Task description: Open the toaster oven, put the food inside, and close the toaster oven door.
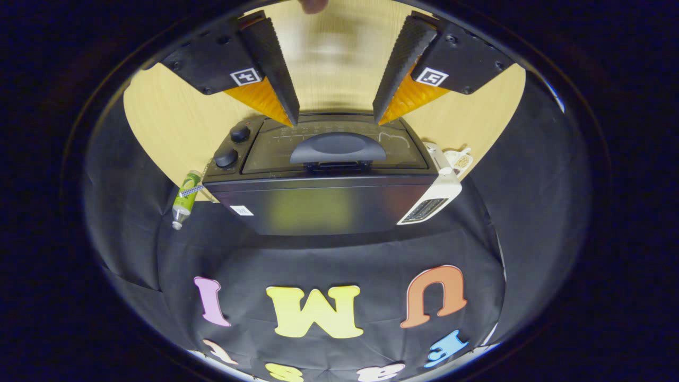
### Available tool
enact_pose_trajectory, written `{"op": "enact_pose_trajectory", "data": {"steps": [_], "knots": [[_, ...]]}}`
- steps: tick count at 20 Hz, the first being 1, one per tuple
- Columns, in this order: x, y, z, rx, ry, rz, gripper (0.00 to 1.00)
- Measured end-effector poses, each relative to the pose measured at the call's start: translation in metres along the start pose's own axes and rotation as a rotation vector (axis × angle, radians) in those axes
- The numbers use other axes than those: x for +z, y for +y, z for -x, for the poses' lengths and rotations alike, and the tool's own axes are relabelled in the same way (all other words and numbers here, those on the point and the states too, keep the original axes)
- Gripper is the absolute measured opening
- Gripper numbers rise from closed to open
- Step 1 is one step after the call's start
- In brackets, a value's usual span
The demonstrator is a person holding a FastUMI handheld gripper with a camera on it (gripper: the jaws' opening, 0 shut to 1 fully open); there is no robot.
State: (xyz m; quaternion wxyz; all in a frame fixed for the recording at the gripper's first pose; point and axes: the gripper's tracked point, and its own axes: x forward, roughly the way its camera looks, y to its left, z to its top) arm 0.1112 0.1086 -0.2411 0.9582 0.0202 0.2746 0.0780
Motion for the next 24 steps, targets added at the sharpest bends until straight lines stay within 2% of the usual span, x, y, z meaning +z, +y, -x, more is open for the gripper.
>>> {"op": "enact_pose_trajectory", "data": {"steps": [11,17,20,24], "knots": [[0.074,-0.015,0.075,0.026,-0.154,-0.073,0.91],[0.141,-0.02,0.139,0.036,-0.318,-0.139,0.91],[0.168,-0.018,0.177,0.033,-0.396,-0.114,0.91],[0.173,-0.01,0.219,0.018,-0.441,-0.054,0.92]]}}
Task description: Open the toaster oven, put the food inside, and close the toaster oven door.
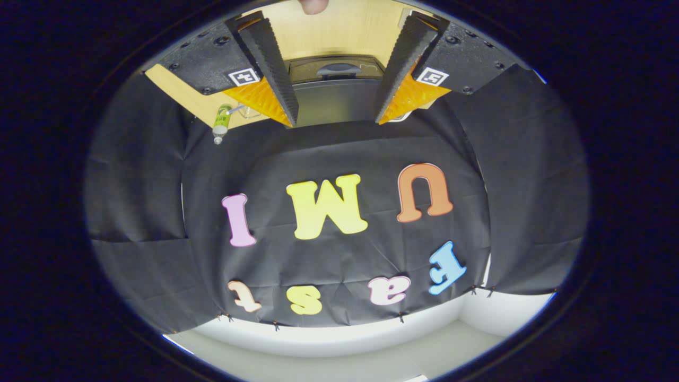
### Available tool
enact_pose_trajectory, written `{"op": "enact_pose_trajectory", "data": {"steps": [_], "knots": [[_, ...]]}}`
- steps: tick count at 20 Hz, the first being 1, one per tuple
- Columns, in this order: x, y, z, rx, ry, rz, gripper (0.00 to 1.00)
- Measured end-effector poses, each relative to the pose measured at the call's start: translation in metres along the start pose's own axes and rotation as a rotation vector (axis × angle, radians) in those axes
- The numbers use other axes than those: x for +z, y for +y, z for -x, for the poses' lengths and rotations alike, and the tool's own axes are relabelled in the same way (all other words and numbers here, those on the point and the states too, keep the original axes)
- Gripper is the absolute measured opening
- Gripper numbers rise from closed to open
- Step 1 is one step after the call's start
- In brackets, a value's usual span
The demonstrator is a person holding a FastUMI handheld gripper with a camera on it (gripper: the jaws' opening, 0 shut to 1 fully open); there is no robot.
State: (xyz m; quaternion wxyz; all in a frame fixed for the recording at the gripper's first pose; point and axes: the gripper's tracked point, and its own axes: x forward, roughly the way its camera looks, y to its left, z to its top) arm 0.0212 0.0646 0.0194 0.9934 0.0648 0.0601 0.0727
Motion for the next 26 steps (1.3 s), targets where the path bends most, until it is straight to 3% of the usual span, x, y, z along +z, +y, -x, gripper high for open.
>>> {"op": "enact_pose_trajectory", "data": {"steps": [14,26], "knots": [[-0.009,-0.003,0.071,-0.019,0.026,-0.009,0.93],[-0.026,-0.009,0.092,-0.031,0.081,-0.032,0.95]]}}
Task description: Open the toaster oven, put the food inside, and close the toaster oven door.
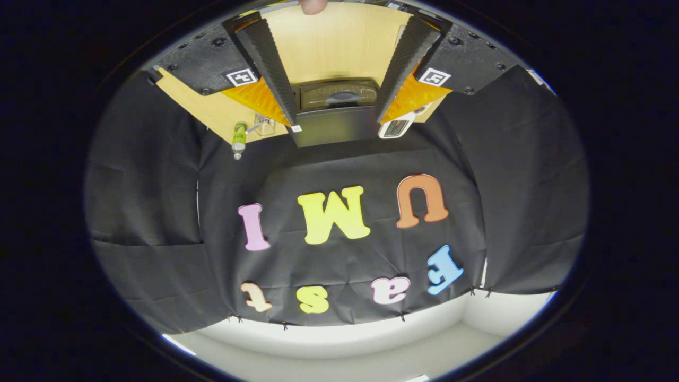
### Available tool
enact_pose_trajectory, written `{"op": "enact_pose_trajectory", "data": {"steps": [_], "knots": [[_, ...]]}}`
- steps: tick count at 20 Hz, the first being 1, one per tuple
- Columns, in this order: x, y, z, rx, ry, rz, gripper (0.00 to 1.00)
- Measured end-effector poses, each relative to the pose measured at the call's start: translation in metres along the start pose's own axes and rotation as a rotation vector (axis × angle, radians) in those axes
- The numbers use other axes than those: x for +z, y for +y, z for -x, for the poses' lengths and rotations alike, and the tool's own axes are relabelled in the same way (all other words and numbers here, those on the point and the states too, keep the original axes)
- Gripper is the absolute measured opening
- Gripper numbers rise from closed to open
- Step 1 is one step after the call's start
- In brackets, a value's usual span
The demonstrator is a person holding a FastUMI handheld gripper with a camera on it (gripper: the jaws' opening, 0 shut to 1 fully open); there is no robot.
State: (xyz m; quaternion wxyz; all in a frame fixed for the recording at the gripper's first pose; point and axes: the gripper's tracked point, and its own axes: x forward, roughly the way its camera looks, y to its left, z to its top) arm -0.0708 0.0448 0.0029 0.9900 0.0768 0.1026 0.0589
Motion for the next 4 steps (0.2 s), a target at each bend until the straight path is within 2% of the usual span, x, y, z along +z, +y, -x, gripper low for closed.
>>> {"op": "enact_pose_trajectory", "data": {"steps": [4], "knots": [[0.0018,0.003,-0.0003,0.005,-0.002,-0.003,0.95]]}}
